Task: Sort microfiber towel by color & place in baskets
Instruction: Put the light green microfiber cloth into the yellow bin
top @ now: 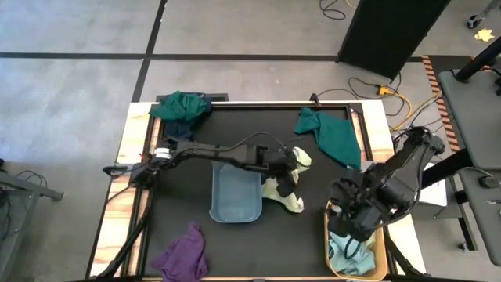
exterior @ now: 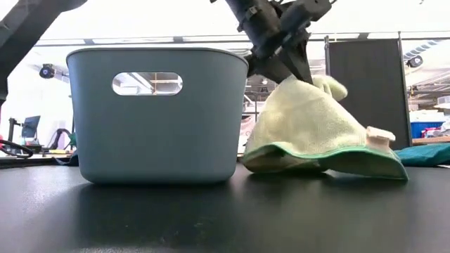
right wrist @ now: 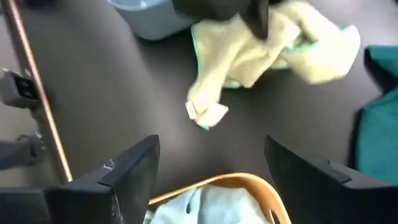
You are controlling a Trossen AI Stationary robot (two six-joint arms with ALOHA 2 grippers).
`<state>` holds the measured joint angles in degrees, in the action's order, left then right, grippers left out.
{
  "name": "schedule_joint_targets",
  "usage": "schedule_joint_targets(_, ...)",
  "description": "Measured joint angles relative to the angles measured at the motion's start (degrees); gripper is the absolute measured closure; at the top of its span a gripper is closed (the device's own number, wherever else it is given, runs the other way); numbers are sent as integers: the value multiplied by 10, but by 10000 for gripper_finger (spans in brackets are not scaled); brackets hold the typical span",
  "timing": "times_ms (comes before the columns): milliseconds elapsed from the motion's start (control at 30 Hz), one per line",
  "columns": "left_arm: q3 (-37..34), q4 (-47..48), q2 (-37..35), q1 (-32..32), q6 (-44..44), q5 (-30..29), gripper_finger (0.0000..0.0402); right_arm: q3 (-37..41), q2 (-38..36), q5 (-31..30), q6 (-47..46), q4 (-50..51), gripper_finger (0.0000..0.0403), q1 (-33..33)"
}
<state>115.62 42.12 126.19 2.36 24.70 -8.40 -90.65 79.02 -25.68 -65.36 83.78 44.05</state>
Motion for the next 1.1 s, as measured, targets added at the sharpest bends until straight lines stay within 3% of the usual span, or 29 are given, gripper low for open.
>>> schedule_joint_targets(233,179,207,31,4,-62,33,161,48,21,-1,-7,-4,100,-2)
schedule_joint_targets(300,192,257,29,11,-77,22,134,58,28,-13,-6,-7,95,-2)
schedule_joint_targets(400,145,270,-16,25,-78,-4,111,77,37,-27,-5,-26,89,-7)
schedule_joint_targets(567,58,261,-116,62,-60,-69,110,112,49,-21,48,-89,89,-54)
schedule_joint_targets(733,-70,237,-232,98,-13,-124,118,145,67,55,165,-179,86,-155)
schedule_joint_targets(833,-160,237,-318,123,52,-160,120,177,77,99,228,-223,81,-218)
schedule_joint_targets(1100,-380,232,-525,229,199,-212,120,247,112,120,381,-315,84,-342)
